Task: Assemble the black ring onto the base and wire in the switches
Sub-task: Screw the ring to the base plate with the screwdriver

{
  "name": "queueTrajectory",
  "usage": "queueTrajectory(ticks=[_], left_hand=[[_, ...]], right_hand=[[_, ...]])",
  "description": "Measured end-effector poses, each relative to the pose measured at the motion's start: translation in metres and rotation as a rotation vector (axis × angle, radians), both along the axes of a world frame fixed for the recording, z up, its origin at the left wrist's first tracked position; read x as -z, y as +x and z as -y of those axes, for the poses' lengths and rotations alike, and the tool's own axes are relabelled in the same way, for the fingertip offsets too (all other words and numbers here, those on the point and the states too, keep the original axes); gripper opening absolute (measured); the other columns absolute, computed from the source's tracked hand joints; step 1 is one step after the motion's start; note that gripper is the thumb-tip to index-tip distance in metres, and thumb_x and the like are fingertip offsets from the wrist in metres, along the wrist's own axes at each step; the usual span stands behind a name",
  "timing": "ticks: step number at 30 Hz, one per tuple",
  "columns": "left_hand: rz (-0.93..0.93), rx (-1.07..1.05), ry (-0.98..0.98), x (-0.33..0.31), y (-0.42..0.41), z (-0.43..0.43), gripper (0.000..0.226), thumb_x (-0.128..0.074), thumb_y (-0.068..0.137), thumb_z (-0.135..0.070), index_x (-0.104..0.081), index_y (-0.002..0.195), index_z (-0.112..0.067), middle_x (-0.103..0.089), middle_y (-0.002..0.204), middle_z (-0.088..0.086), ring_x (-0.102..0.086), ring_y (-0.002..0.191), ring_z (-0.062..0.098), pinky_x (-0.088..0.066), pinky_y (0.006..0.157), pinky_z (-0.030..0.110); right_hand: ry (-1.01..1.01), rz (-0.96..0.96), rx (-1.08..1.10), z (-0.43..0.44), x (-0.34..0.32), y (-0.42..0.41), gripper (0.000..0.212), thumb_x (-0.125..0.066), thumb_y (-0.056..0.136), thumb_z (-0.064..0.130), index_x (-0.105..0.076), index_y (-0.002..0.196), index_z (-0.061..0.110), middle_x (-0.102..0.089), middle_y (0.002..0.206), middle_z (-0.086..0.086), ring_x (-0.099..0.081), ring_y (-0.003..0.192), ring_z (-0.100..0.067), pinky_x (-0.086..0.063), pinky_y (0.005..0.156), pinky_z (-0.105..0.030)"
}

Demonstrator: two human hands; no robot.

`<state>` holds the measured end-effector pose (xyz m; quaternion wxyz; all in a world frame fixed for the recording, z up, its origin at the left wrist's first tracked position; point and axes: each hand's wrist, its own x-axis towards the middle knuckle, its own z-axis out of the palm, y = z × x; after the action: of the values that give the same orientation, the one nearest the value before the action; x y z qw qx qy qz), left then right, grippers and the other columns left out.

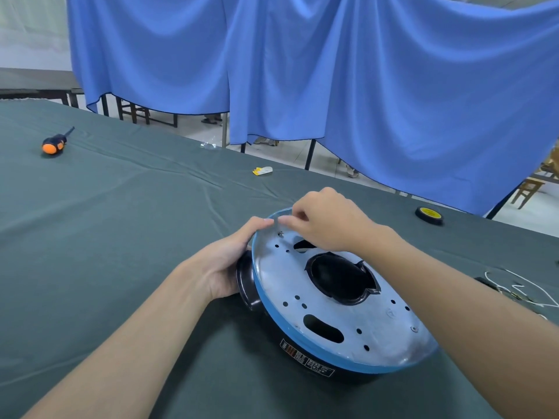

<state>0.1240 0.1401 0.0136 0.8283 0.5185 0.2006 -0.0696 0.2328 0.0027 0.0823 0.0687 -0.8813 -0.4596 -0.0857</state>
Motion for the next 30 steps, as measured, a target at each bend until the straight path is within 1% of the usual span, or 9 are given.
queueTrajectory(ticks=[5, 10, 13, 17, 20, 22, 26, 28, 30], left_hand=[[0.015, -0.133, -0.02, -0.001, -0.001, -0.008, 0.031, -0.073, 0.075, -0.045, -0.069, 0.071, -0.015, -0.069, 0.072, 0.007, -0.064, 0.054, 0.024, -0.055, 0.052, 0.03], [0.088, -0.238, -0.017, -0.003, 0.002, -0.01, 0.024, -0.069, 0.079, -0.042, -0.064, 0.079, -0.018, -0.062, 0.077, 0.003, -0.061, 0.06, 0.021, -0.054, 0.056, 0.029], [0.091, -0.288, -0.002, -0.002, 0.002, -0.007, 0.025, -0.069, 0.079, -0.041, -0.065, 0.08, -0.016, -0.063, 0.074, 0.005, -0.062, 0.057, 0.024, -0.054, 0.052, 0.032], [0.096, -0.289, 0.011, 0.001, 0.001, -0.004, 0.024, -0.066, 0.079, -0.042, -0.065, 0.08, -0.017, -0.064, 0.074, 0.005, -0.063, 0.053, 0.024, -0.053, 0.048, 0.034], [0.116, -0.26, 0.036, 0.004, 0.0, -0.004, 0.024, -0.065, 0.078, -0.042, -0.066, 0.079, -0.018, -0.064, 0.072, 0.004, -0.061, 0.052, 0.024, -0.051, 0.047, 0.034], [0.119, -0.26, 0.034, 0.005, -0.002, -0.004, 0.026, -0.064, 0.08, -0.043, -0.066, 0.079, -0.018, -0.064, 0.072, 0.005, -0.062, 0.053, 0.024, -0.052, 0.048, 0.034], [0.113, -0.262, 0.04, 0.005, -0.002, 0.0, 0.028, -0.063, 0.082, -0.045, -0.069, 0.079, -0.017, -0.065, 0.078, 0.006, -0.064, 0.058, 0.025, -0.054, 0.051, 0.033], [0.105, -0.255, 0.049, 0.004, -0.003, 0.001, 0.028, -0.065, 0.081, -0.045, -0.069, 0.081, -0.017, -0.064, 0.079, 0.006, -0.063, 0.059, 0.025, -0.054, 0.051, 0.033], [0.088, -0.226, 0.062, 0.004, -0.003, 0.002, 0.03, -0.066, 0.08, -0.046, -0.068, 0.081, -0.016, -0.063, 0.078, 0.007, -0.063, 0.058, 0.026, -0.053, 0.051, 0.033]], right_hand=[[0.18, 0.018, 0.149, 0.041, -0.016, 0.021, 0.048, -0.05, 0.092, 0.044, -0.049, 0.059, 0.01, -0.048, 0.054, -0.005, -0.044, 0.06, -0.024, -0.039, 0.056, -0.032], [0.339, 0.064, 0.439, 0.096, -0.011, 0.047, 0.041, -0.051, 0.09, 0.036, -0.055, 0.062, 0.006, -0.058, 0.06, -0.011, -0.053, 0.066, -0.03, -0.047, 0.06, -0.035], [0.168, -0.058, 0.585, 0.125, -0.002, 0.054, 0.033, -0.054, 0.086, 0.034, -0.057, 0.063, 0.011, -0.066, 0.071, -0.009, -0.061, 0.077, -0.031, -0.05, 0.062, -0.033], [-0.29, -0.467, 0.583, 0.146, 0.009, 0.046, 0.031, -0.061, 0.084, 0.035, -0.064, 0.072, 0.006, -0.07, 0.057, -0.003, -0.064, 0.049, -0.019, -0.054, 0.05, -0.025], [-0.333, -0.576, 0.565, 0.153, 0.016, 0.038, 0.025, -0.068, 0.08, 0.03, -0.062, 0.084, 0.006, -0.07, 0.061, -0.003, -0.066, 0.05, -0.014, -0.051, 0.047, -0.021], [-0.28, -0.571, 0.589, 0.154, 0.02, 0.035, 0.025, -0.069, 0.08, 0.022, -0.06, 0.097, 0.005, -0.071, 0.069, -0.007, -0.067, 0.055, -0.015, -0.054, 0.049, -0.023], [-0.085, -0.505, 0.635, 0.155, 0.016, 0.033, 0.015, -0.053, 0.085, 0.014, -0.062, 0.088, 0.002, -0.073, 0.072, -0.014, -0.071, 0.06, -0.024, -0.061, 0.067, -0.035], [-0.031, -0.395, 0.678, 0.156, 0.005, 0.037, 0.016, -0.053, 0.088, 0.015, -0.06, 0.095, 0.003, -0.074, 0.075, -0.014, -0.073, 0.074, -0.026, -0.058, 0.077, -0.037], [0.046, -0.239, 0.696, 0.154, -0.008, 0.042, 0.017, -0.056, 0.089, 0.017, -0.061, 0.099, 0.004, -0.073, 0.087, -0.018, -0.067, 0.093, -0.029, -0.054, 0.083, -0.038]])
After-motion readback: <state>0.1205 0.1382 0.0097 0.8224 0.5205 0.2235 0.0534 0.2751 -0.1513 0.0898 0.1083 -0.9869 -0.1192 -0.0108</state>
